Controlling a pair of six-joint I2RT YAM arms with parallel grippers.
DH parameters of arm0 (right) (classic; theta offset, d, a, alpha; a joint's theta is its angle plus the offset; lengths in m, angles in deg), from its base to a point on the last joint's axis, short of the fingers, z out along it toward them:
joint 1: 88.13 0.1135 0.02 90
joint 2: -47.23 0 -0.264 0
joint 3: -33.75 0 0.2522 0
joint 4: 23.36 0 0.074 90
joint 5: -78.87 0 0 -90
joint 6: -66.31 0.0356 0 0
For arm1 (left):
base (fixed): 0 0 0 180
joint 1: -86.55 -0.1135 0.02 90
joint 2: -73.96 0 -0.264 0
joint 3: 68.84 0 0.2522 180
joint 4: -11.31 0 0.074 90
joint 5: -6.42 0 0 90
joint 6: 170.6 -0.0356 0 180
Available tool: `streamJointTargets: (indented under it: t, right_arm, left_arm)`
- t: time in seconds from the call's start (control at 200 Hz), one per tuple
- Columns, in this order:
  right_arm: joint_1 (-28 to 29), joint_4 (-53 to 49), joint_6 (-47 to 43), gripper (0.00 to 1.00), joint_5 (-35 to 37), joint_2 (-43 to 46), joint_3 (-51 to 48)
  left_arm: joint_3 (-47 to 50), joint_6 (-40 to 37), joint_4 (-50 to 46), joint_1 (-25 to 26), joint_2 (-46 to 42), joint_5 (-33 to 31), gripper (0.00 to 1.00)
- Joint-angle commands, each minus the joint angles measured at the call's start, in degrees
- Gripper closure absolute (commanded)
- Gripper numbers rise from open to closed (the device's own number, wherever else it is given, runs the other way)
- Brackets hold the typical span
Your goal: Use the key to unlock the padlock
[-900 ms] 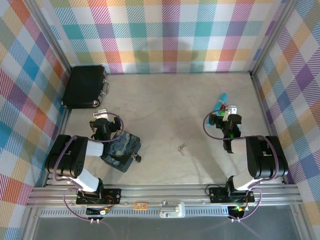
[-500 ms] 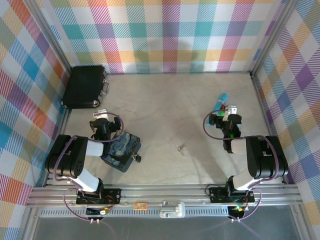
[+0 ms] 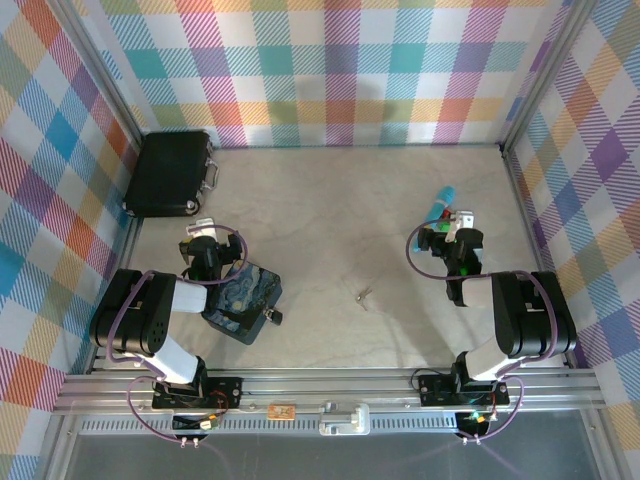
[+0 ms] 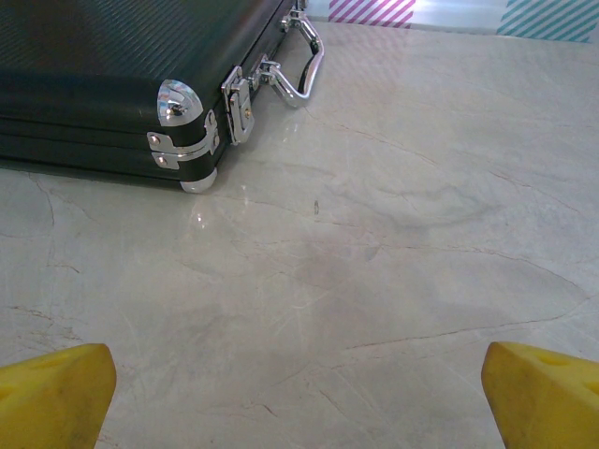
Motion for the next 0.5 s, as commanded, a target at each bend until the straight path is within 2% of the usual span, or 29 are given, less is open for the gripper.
streamJointTargets:
  t: [0.0, 0.16, 0.315, 0.43, 0.495]
  right_arm:
    - [0.0, 0.6, 0.2, 0.01, -0.4, -0.1, 0.0]
    - [0.1, 0.6, -0.1, 0.01, -1.0, 0.0, 0.0]
    - [0.1, -7.7, -0.8, 0.01, -2.1, 4.1, 2.9]
    - [0.4, -16.3, -0.7, 0.01, -0.9, 9.2, 5.2]
    - [0.9, -21.4, 0.9, 0.01, 1.1, 11.9, 6.8]
  left_arm:
    - [-1.0, -0.2, 0.1, 0.1, 0.2, 0.1, 0.00]
    - [-1.0, -0.2, 0.1, 0.1, 0.1, 0.1, 0.00]
    - [-0.8, -0.4, 0.3, 0.2, -0.2, -0.9, 0.00]
    - [-2.9, -1.1, -6.7, 1.2, -4.4, -1.8, 0.01]
    - [-5.5, -0.9, -15.4, 1.6, -8.7, -3.8, 0.00]
